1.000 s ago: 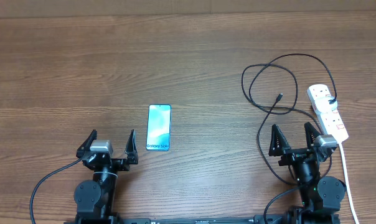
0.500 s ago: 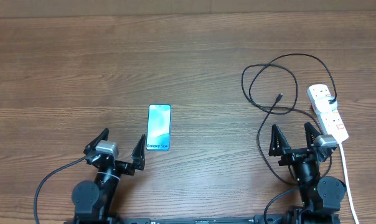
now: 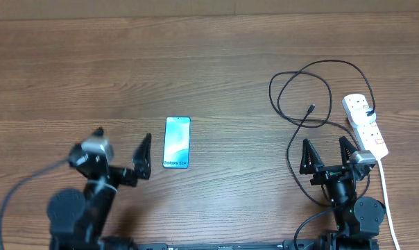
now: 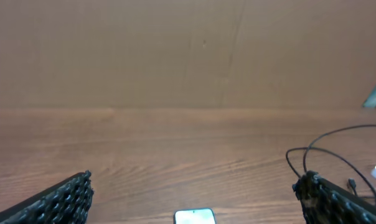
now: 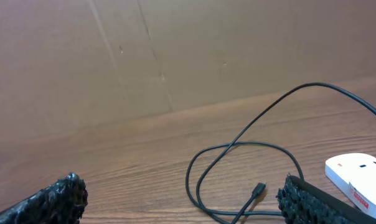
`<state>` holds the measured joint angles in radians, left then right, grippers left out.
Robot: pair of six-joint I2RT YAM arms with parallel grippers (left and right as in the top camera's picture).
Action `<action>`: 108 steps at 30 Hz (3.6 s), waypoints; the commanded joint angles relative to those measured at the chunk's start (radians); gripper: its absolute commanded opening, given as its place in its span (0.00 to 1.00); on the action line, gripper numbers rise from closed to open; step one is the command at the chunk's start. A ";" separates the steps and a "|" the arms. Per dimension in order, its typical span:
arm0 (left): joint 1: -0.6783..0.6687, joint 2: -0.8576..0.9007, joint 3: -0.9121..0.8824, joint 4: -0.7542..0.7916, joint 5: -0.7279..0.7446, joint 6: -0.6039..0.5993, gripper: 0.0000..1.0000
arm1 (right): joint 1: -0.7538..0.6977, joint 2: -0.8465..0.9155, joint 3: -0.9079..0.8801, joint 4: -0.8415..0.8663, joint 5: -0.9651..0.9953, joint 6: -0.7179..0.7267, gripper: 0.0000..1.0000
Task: Plug charger to phone and switch on socket
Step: 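Move the left gripper forward over the phone, then lower the left gripper and close it on the phone's sides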
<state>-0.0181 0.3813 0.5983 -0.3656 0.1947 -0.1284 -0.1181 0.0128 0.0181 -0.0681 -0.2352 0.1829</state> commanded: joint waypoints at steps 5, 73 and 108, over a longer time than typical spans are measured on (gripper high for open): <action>0.002 0.382 0.449 -0.245 0.018 -0.010 1.00 | -0.004 -0.010 -0.010 0.006 0.007 -0.005 1.00; -0.375 0.990 0.966 -1.121 -0.380 -0.523 1.00 | -0.004 -0.010 -0.010 0.006 0.007 -0.005 1.00; -0.375 1.467 0.719 -0.755 -0.238 -0.157 1.00 | -0.004 -0.010 -0.010 0.006 0.007 -0.005 1.00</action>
<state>-0.3866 1.8397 1.3537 -1.1492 -0.0624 -0.3393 -0.1181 0.0128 0.0181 -0.0681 -0.2356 0.1829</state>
